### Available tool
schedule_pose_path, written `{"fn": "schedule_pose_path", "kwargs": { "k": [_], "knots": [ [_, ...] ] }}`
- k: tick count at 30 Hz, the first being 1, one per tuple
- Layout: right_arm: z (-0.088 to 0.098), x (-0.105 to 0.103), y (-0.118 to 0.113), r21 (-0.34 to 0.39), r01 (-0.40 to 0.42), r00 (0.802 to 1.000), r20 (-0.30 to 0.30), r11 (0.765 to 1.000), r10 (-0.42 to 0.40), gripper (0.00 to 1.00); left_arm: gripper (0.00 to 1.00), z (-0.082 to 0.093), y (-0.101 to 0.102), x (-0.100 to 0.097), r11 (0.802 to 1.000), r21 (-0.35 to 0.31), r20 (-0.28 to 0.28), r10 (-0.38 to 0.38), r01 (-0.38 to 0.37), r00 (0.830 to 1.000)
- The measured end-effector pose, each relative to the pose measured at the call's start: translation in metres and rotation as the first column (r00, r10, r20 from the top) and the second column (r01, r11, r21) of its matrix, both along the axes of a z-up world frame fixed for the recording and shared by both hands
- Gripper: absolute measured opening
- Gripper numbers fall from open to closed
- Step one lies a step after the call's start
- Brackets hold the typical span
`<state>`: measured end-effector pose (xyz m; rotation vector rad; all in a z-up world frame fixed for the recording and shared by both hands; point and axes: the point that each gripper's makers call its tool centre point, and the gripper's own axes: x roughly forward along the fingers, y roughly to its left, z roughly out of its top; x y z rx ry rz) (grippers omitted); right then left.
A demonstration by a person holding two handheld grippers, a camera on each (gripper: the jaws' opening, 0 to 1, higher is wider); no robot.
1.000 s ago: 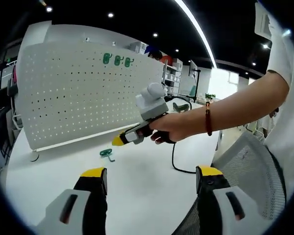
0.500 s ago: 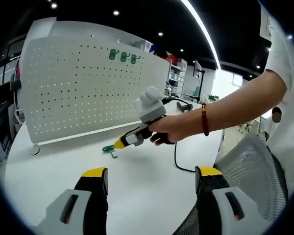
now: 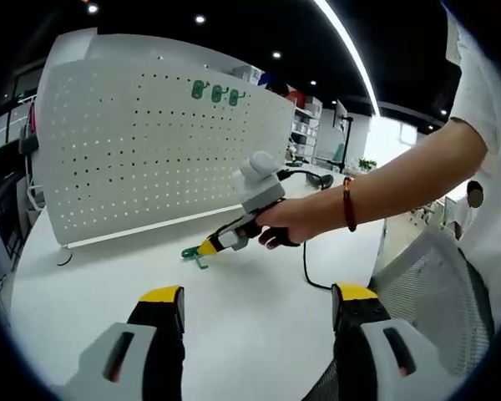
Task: Insert the hook assembly into the mounting plate slot until the hook locks in place.
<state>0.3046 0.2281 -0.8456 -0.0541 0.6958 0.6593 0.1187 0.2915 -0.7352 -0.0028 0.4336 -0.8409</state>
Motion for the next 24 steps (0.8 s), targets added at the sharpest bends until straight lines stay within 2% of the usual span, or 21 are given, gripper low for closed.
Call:
{"fn": "schedule_pose_path", "kwargs": {
  "k": [6, 14, 18, 24],
  "knots": [
    [-0.001, -0.001, 0.003, 0.008, -0.007, 1.0, -0.004, 1.0, 0.007, 0.04, 0.73, -0.001, 0.0, -0.001, 1.0, 0.014, -0.002, -0.004, 0.004, 1.0],
    [0.0, -0.003, 0.005, -0.026, -0.025, 1.0, 0.01, 0.999, 0.025, 0.01, 0.73, -0.001, 0.002, -0.001, 1.0, 0.015, 0.0, 0.009, -0.009, 1.0],
    [0.004, -0.005, 0.006, -0.012, -0.024, 1.0, 0.018, 1.0, 0.025, 0.0, 0.72, 0.0, 0.003, -0.001, 1.0, 0.014, 0.006, 0.013, -0.013, 1.0],
    [0.01, -0.009, 0.003, 0.014, -0.021, 1.0, -0.005, 1.0, 0.021, 0.0, 0.71, 0.003, 0.001, -0.002, 1.0, 0.012, 0.012, 0.01, -0.01, 1.0]
  ]
}}
